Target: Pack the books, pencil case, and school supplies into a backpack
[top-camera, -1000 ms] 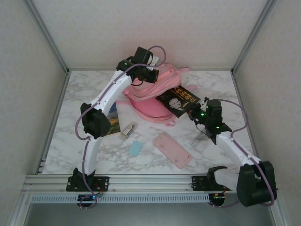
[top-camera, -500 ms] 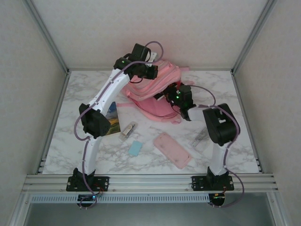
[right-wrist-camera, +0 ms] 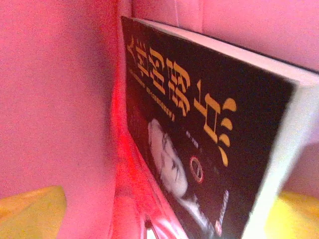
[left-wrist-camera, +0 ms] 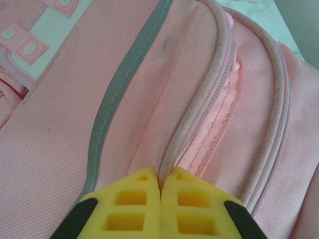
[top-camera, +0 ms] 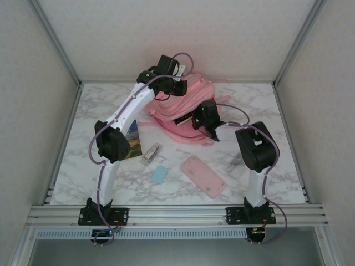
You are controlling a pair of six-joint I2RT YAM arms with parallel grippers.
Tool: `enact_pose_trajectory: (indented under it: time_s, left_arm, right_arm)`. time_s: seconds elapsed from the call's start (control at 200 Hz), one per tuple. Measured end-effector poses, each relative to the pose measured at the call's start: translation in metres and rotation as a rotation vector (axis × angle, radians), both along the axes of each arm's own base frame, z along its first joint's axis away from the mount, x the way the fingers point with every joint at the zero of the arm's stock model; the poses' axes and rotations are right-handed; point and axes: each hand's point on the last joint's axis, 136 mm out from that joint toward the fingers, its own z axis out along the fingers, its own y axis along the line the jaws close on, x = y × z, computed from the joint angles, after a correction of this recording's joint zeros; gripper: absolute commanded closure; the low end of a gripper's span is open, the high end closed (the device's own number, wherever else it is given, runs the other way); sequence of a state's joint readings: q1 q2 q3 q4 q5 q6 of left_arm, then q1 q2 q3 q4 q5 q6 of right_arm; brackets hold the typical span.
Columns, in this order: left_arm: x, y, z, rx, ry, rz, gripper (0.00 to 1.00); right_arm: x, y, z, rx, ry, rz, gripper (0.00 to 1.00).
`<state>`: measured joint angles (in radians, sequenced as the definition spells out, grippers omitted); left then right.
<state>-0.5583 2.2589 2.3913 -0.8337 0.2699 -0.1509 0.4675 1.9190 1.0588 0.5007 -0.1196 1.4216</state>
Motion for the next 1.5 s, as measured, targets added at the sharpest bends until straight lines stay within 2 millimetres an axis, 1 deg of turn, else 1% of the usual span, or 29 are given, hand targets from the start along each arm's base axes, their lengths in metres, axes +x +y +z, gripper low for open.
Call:
enact_pose_trajectory:
  time_s: [0.16, 0.32, 0.38, 0.46, 0.48, 0.506, 0.526, 0.541, 0.576, 0.596, 0.631, 0.666, 0.686, 0.716, 0.741, 0.751, 0.776, 0.836, 0.846, 0.931, 0.991, 1.051, 1.121, 1.166, 1.216, 1.271, 1.311, 1.386, 1.497]
  left_arm:
    - [0.0, -0.001, -0.006, -0.003, 0.01, -0.001, 1.0]
    - [0.001, -0.002, -0.014, -0.001, 0.017, 0.0, 1.0]
    - [0.0, -0.002, -0.02, 0.003, 0.026, 0.001, 1.0]
    - [-0.002, -0.001, -0.028, 0.007, 0.044, 0.003, 1.0]
    - [-0.003, 0.0, -0.03, 0.006, 0.047, 0.005, 0.95]
    - [-0.004, 0.0, -0.032, 0.005, 0.052, 0.008, 0.86]
    - [-0.004, 0.0, -0.034, 0.003, 0.055, 0.01, 0.73]
    - [-0.005, 0.0, -0.035, 0.002, 0.059, 0.01, 0.65]
    - [-0.006, 0.0, -0.039, -0.002, 0.069, 0.019, 0.5]
    - [-0.007, 0.001, -0.041, -0.003, 0.076, 0.025, 0.44]
    - [-0.009, 0.003, -0.045, -0.005, 0.09, 0.036, 0.38]
    - [-0.011, 0.006, -0.049, -0.009, 0.104, 0.05, 0.32]
    - [-0.013, 0.009, -0.052, -0.011, 0.114, 0.064, 0.25]
    - [-0.016, 0.014, -0.055, -0.013, 0.124, 0.081, 0.19]
    - [-0.019, 0.019, -0.057, -0.011, 0.129, 0.092, 0.17]
    - [-0.019, 0.02, -0.058, -0.015, 0.132, 0.1, 0.14]
    - [-0.022, 0.027, -0.06, -0.012, 0.136, 0.119, 0.11]
    - [-0.031, 0.046, -0.062, -0.015, 0.148, 0.173, 0.09]
    - [-0.032, 0.05, -0.062, -0.015, 0.147, 0.183, 0.07]
    - [-0.043, 0.084, -0.054, -0.032, 0.134, 0.267, 0.05]
    - [-0.049, 0.111, -0.046, -0.05, 0.12, 0.33, 0.04]
    - [-0.053, 0.141, -0.04, -0.062, 0.104, 0.4, 0.04]
    - [-0.06, 0.176, -0.042, -0.066, 0.1, 0.489, 0.03]
    - [-0.066, 0.199, -0.049, -0.06, 0.111, 0.544, 0.03]
    - [-0.075, 0.223, -0.062, -0.049, 0.138, 0.606, 0.02]
    - [-0.087, 0.247, -0.08, -0.033, 0.174, 0.67, 0.02]
    - [-0.098, 0.263, -0.094, -0.02, 0.205, 0.716, 0.0]
    - [-0.119, 0.287, -0.118, 0.002, 0.25, 0.798, 0.0]
    - [-0.146, 0.314, -0.145, 0.012, 0.286, 0.903, 0.0]
  right_arm:
    - [-0.036, -0.027, 0.016, -0.07, 0.06, 0.006, 0.01]
    - [-0.075, -0.068, 0.023, -0.217, 0.096, 0.035, 0.01]
    - [-0.09, -0.081, 0.032, -0.291, 0.088, 0.055, 0.01]
    - [-0.109, -0.092, 0.048, -0.373, 0.055, 0.101, 0.01]
    - [-0.112, -0.093, 0.052, -0.394, 0.042, 0.118, 0.01]
    - [-0.118, -0.095, 0.057, -0.413, 0.03, 0.14, 0.01]
    - [-0.122, -0.095, 0.06, -0.428, 0.019, 0.155, 0.01]
    - [-0.124, -0.095, 0.063, -0.438, 0.009, 0.171, 0.02]
    - [-0.129, -0.095, 0.069, -0.456, -0.011, 0.205, 0.02]
    - [-0.132, -0.093, 0.072, -0.462, -0.022, 0.227, 0.02]
    - [-0.136, -0.089, 0.075, -0.47, -0.042, 0.268, 0.02]
    - [-0.14, -0.083, 0.079, -0.473, -0.063, 0.317, 0.03]
    - [-0.142, -0.078, 0.082, -0.473, -0.078, 0.346, 0.03]
    - [-0.145, -0.071, 0.084, -0.474, -0.096, 0.388, 0.03]
    - [-0.147, -0.065, 0.087, -0.473, -0.111, 0.421, 0.03]
    - [-0.148, -0.062, 0.088, -0.474, -0.116, 0.435, 0.03]
    - [-0.15, -0.055, 0.09, -0.475, -0.13, 0.466, 0.03]
    - [-0.153, -0.037, 0.095, -0.478, -0.166, 0.538, 0.03]
    - [-0.154, -0.033, 0.095, -0.479, -0.17, 0.551, 0.03]
    - [-0.157, -0.006, 0.094, -0.482, -0.202, 0.635, 0.04]
    - [-0.159, 0.016, 0.086, -0.485, -0.212, 0.691, 0.05]
    - [-0.162, 0.038, 0.074, -0.489, -0.212, 0.745, 0.07]
    - [-0.164, 0.065, 0.059, -0.487, -0.21, 0.806, 0.09]
    - [-0.166, 0.083, 0.05, -0.485, -0.21, 0.843, 0.11]
    - [-0.171, 0.104, 0.039, -0.484, -0.209, 0.892, 0.14]
    - [-0.174, 0.127, 0.03, -0.484, -0.216, 0.934, 0.18]
    - [-0.176, 0.142, 0.024, -0.482, -0.223, 0.961, 0.18]
    - [-0.178, 0.167, 0.014, -0.474, -0.236, 0.994, 0.19]
    - [-0.175, 0.19, 0.0, -0.475, -0.237, 1.004, 0.22]
